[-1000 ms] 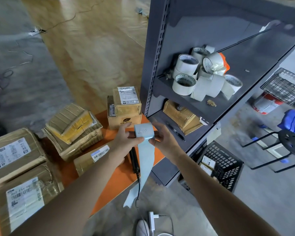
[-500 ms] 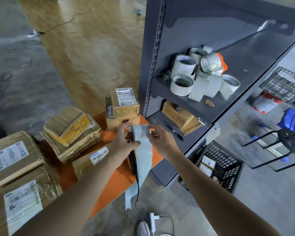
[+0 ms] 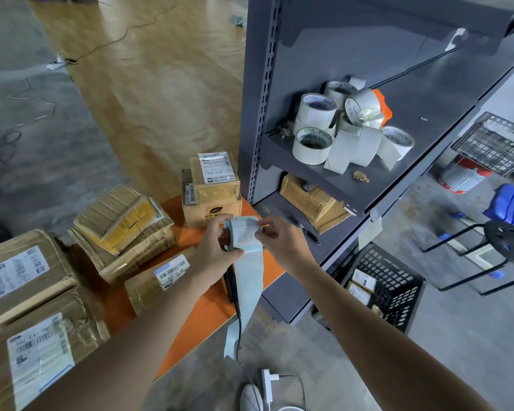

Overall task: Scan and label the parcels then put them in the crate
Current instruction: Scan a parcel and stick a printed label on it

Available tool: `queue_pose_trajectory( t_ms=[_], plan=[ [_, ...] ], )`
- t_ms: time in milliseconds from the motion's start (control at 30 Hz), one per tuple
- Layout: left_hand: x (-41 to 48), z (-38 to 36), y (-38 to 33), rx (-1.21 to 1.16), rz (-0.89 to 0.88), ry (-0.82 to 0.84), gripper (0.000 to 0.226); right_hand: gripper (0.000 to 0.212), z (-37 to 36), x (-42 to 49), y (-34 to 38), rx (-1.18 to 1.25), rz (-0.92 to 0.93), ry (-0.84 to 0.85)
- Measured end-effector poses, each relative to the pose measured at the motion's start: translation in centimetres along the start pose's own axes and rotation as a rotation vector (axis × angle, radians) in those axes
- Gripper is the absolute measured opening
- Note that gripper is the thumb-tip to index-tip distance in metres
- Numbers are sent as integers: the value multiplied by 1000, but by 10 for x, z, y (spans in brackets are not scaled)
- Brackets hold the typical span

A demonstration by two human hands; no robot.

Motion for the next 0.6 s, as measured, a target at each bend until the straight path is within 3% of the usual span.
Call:
queue_pose_trajectory(
  t_ms=[167,400,600],
  plan=[
    [0,-2,0,17,-28,-11,73,10,4,-1,2,-32,10,-15],
    [-3,-3,-8,66,-93,-8,70,21,5,2,1,-27,-14,8],
    [-2,-4,-10,80,-104,7,68,6,13,-3,3,-63,-20,-68]
  ],
)
Point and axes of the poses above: each hand's wrist, its own x-axis towards the middle knuckle, its own z-axis out of the back of the hand, y = z × x, the point moved 5 cm from there along x, towards the middle knuckle, and after that the axes turned 7 degrees about x, right-handed, at the moved point
